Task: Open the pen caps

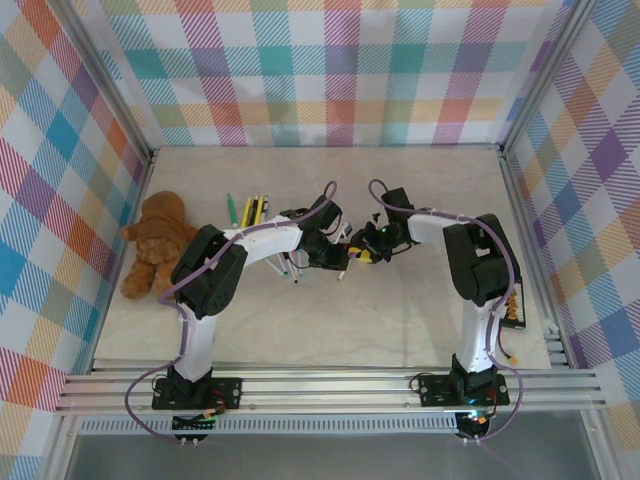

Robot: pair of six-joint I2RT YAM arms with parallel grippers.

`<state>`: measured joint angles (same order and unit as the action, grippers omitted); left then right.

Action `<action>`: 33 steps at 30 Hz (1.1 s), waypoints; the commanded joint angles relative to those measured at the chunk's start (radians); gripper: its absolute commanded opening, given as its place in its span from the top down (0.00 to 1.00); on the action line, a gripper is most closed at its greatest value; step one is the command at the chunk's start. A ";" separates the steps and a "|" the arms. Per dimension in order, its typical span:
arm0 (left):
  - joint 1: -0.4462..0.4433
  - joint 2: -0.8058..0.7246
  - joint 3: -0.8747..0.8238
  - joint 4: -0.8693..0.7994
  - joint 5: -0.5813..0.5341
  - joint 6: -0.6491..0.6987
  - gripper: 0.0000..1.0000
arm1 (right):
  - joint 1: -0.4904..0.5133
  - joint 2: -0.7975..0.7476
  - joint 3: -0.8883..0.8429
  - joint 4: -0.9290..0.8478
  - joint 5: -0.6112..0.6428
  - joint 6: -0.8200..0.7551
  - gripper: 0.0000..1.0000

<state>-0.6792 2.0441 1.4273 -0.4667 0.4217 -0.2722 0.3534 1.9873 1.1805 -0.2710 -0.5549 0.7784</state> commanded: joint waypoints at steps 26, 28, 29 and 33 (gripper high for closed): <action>-0.036 0.013 0.028 0.005 0.026 -0.014 1.00 | 0.024 0.080 -0.003 0.133 -0.056 0.011 1.00; -0.035 0.015 0.029 0.002 0.016 -0.013 1.00 | 0.024 0.064 -0.017 0.144 -0.051 0.019 1.00; -0.035 0.017 0.029 0.000 0.011 -0.014 0.94 | 0.024 0.054 -0.023 0.150 -0.051 0.023 1.00; -0.038 0.031 0.027 0.006 0.007 -0.025 0.81 | 0.024 0.024 -0.034 0.154 -0.043 0.031 1.00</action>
<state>-0.7040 2.0548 1.4315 -0.4686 0.4259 -0.2947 0.3405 2.0163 1.1660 -0.2066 -0.6086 0.8047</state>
